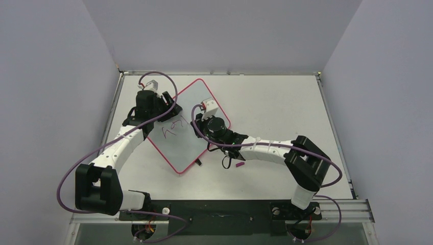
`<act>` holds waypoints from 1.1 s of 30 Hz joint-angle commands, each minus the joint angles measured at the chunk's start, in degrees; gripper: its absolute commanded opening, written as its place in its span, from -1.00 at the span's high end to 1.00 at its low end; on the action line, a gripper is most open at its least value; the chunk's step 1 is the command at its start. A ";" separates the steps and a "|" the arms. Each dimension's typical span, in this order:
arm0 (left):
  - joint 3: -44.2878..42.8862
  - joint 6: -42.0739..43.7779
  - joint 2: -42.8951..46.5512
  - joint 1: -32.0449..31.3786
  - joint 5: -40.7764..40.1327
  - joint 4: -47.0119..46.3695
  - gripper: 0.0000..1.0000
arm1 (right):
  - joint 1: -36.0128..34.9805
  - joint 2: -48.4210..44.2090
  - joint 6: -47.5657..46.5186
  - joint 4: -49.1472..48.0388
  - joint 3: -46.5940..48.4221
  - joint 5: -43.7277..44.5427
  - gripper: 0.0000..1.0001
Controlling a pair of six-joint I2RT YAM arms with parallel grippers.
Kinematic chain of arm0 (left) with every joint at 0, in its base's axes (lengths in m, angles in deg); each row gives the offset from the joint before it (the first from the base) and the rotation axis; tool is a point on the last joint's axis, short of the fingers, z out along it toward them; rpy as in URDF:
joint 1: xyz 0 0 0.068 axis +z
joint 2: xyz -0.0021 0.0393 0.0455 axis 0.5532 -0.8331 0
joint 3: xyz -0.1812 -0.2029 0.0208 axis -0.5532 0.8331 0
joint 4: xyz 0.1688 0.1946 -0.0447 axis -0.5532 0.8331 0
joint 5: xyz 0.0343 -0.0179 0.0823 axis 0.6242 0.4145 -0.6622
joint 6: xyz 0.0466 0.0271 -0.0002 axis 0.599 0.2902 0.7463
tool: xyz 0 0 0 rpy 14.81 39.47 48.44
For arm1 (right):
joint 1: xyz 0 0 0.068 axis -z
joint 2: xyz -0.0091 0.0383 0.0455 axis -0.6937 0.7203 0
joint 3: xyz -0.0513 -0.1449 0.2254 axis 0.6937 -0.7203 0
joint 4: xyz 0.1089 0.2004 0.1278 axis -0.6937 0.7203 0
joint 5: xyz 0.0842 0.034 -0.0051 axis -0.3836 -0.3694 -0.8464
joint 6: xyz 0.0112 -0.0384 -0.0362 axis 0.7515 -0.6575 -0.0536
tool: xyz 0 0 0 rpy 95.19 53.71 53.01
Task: Write a sentence on the whiteboard
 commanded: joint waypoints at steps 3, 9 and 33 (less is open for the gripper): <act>-2.92 2.58 2.12 -0.18 1.57 -2.73 0.06 | -0.69 -4.14 -0.80 2.81 0.71 1.62 1.00; -2.76 2.59 2.21 -0.19 1.62 -2.82 0.06 | -0.74 -4.39 -1.53 3.46 4.27 1.53 1.00; -2.56 2.37 2.79 -0.14 1.89 -2.84 0.06 | -0.54 2.05 -1.01 4.05 12.49 -0.71 1.00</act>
